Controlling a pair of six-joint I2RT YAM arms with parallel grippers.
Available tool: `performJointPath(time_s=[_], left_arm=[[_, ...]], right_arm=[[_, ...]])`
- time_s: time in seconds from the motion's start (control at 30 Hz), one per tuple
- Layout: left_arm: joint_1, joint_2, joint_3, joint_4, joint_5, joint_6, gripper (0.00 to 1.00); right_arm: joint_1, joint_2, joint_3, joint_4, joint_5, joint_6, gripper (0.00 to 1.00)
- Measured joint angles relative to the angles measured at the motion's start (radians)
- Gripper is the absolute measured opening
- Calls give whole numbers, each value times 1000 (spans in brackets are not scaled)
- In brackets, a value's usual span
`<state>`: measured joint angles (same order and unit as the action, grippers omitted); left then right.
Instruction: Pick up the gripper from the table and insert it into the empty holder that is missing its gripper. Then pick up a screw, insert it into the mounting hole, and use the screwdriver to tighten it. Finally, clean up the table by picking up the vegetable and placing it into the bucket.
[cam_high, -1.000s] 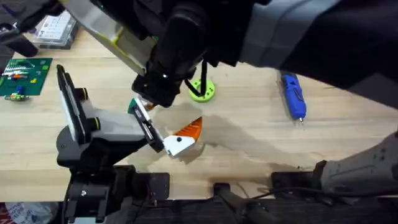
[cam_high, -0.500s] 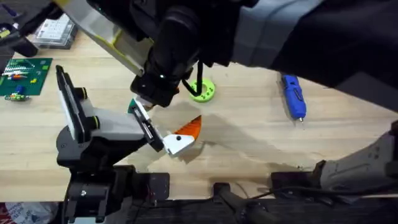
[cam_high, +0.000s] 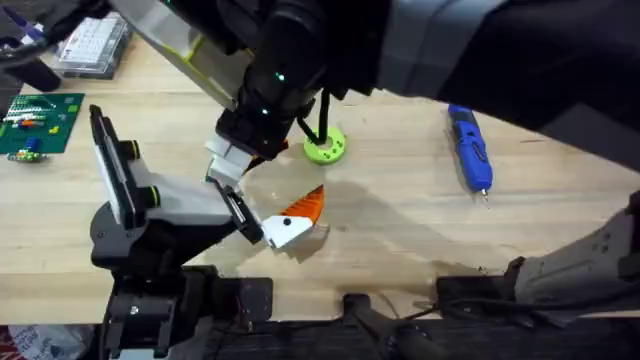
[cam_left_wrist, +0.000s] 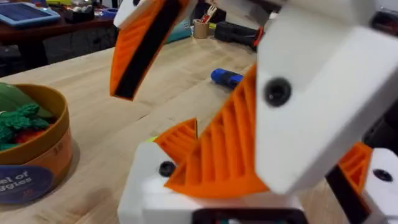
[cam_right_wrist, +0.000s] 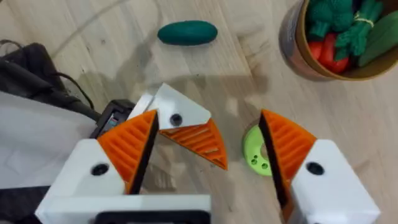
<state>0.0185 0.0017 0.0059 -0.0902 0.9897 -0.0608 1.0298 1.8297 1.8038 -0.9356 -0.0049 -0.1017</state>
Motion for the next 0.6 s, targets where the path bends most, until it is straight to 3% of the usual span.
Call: performJointPath(time_s=[0.6], left_arm=[[0,0,0,2,0,0,990]], right_arm=[[0,0,0,0,4,0,987]])
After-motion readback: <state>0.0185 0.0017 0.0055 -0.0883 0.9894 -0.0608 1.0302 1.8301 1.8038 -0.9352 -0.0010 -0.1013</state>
